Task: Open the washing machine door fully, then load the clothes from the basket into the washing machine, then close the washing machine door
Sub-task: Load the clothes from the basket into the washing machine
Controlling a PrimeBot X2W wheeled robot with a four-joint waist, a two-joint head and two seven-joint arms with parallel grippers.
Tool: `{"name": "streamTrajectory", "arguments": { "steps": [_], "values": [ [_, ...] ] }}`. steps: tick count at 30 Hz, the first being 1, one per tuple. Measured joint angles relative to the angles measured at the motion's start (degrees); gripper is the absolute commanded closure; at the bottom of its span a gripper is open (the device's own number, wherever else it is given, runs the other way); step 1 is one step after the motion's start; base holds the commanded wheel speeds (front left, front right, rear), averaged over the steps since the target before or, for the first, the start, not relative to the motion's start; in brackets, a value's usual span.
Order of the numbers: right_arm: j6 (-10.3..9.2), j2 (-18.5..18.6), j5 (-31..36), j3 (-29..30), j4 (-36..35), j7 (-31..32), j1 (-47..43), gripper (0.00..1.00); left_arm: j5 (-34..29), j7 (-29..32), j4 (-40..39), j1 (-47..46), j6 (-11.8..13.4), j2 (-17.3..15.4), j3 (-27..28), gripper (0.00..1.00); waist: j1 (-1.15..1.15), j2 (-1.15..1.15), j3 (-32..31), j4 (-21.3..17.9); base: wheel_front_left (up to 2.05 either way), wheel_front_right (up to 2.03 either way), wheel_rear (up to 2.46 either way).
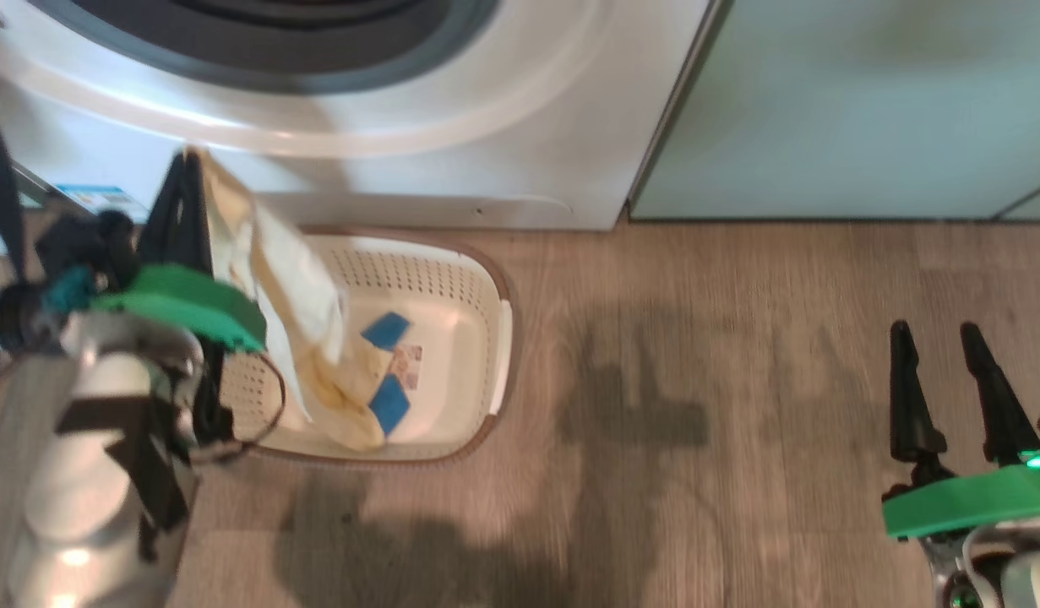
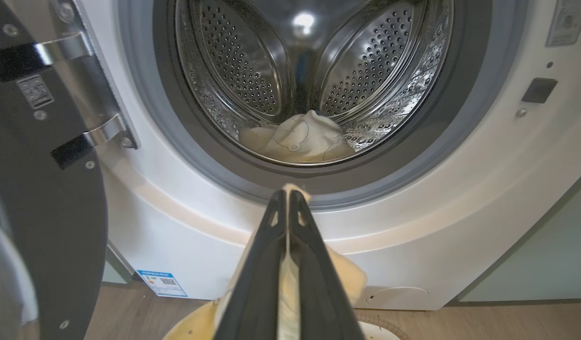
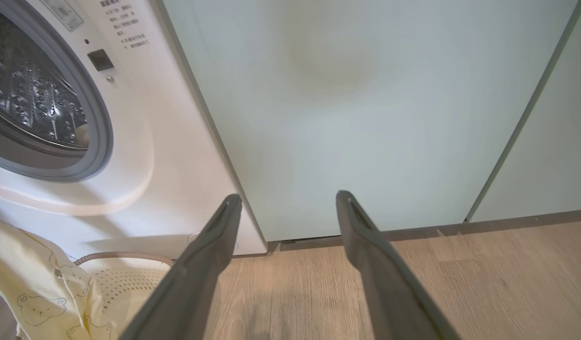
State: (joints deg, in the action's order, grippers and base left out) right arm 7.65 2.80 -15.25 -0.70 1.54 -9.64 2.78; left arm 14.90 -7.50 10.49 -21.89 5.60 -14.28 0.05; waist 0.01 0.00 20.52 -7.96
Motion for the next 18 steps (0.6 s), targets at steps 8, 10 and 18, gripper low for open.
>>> {"name": "streamTrajectory", "arguments": {
  "steps": [8,10,18],
  "values": [
    [0.00,-0.05,-1.07,-1.60,1.65,-1.98,3.89,0.00,0.38,0.52,5.61,-12.41,-1.48,-3.03,0.36,1.00,0.00,0.00,6.60,-2.57,0.00,0.00,0.00],
    [0.00,-0.05,-1.69,-2.05,2.29,-2.25,4.89,0.00,0.41,1.13,7.01,-15.53,-2.13,-4.08,0.48,1.00,0.00,0.00,8.10,-3.32,0.00,0.00,0.00],
    [0.00,-0.08,-4.50,-4.47,4.76,-4.28,8.40,0.00,0.36,5.76,12.26,-29.27,-4.92,-8.66,0.02,1.00,0.00,0.00,13.58,-6.31,0.00,0.00,0.00]
  ]
}}
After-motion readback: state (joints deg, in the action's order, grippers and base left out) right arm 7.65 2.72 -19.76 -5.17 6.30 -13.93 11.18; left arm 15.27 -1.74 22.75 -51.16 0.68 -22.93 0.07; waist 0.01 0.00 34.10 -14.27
